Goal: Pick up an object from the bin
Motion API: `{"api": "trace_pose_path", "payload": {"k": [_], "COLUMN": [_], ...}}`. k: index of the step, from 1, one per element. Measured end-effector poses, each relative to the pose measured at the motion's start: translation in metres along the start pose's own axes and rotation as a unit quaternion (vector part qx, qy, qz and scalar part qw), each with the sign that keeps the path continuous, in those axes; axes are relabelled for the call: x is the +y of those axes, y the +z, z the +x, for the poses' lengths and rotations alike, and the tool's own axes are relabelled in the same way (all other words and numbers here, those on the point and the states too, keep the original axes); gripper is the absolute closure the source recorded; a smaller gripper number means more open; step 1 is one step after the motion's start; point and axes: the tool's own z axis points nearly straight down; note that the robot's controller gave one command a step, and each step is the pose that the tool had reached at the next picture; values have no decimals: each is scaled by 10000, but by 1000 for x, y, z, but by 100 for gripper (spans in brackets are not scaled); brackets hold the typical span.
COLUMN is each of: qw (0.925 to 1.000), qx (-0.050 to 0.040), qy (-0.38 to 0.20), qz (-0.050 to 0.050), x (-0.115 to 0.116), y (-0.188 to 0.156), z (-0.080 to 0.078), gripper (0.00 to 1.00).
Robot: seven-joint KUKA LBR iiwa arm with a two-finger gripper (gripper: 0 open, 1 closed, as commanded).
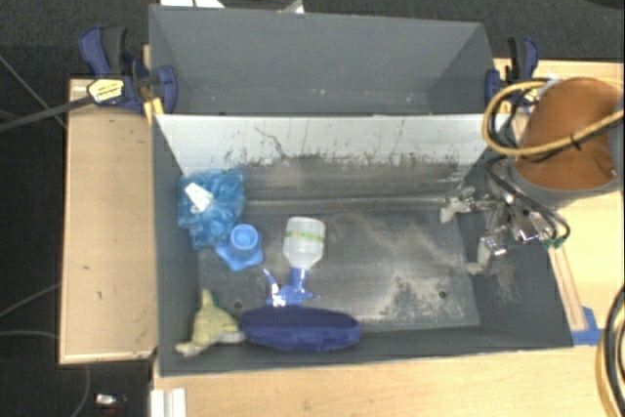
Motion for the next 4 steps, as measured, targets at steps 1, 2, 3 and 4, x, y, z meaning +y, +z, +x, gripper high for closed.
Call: {"api": "trace_pose_path", "payload": {"k": [1, 2, 3, 4], "qw": [10000, 10000, 9988, 9999], "qx": [-11, -11, -28, -22], "qy": [85, 77, -482, -105], "qz": [9, 9, 17, 13], "x": [-7, -6, 19, 9], "y": [12, 12, -29, 15], "z": [38, 38, -14, 20], "gripper": [100, 100, 100, 100]}}
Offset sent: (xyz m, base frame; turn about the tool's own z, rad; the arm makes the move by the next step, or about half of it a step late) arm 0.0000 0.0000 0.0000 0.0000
